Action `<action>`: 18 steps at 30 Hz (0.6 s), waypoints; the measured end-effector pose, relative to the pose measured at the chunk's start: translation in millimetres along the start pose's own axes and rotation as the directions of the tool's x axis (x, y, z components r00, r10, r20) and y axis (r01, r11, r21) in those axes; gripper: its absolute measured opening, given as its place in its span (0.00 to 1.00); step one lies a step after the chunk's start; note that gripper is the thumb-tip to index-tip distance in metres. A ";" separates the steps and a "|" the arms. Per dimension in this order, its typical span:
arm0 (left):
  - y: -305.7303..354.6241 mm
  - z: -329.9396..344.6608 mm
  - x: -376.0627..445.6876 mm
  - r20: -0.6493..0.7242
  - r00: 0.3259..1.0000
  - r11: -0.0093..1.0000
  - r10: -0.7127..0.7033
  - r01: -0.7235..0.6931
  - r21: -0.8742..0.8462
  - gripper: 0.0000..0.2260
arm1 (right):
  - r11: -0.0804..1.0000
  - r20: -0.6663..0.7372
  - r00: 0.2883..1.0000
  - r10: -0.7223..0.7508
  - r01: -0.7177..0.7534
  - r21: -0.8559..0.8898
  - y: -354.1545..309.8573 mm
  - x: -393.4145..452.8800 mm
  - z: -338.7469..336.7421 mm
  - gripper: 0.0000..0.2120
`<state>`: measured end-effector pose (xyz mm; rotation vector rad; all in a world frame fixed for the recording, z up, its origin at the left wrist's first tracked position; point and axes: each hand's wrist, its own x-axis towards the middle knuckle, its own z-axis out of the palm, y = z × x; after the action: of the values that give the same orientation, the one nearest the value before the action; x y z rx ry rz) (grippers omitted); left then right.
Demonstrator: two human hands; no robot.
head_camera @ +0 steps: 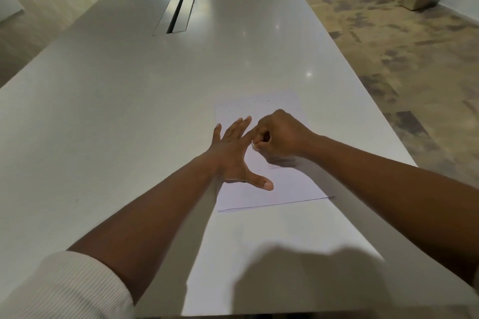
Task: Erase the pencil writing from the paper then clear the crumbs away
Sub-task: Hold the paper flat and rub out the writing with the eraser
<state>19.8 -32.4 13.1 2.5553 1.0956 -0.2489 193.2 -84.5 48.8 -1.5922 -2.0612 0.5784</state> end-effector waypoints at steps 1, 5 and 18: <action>-0.1 0.3 0.1 -0.002 1.000 1.000 0.001 -0.001 0.001 0.67 | 1.000 -0.007 1.000 0.004 -0.004 0.001 0.7 1.2 0.2 0.06; -0.6 1.1 1.7 -0.005 1.000 1.000 -0.002 0.002 -0.017 0.68 | 0.995 0.145 0.987 -0.071 0.060 0.080 0.5 -17.0 -1.1 0.04; -0.3 1.4 1.9 -0.004 1.000 1.000 -0.002 0.002 -0.007 0.68 | 0.995 0.064 0.996 -0.057 0.051 0.081 -0.8 -17.3 2.9 0.07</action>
<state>20.9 -31.4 11.2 2.5497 1.0987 -0.2406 194.6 -101.6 45.1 -1.4861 -2.0951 0.6937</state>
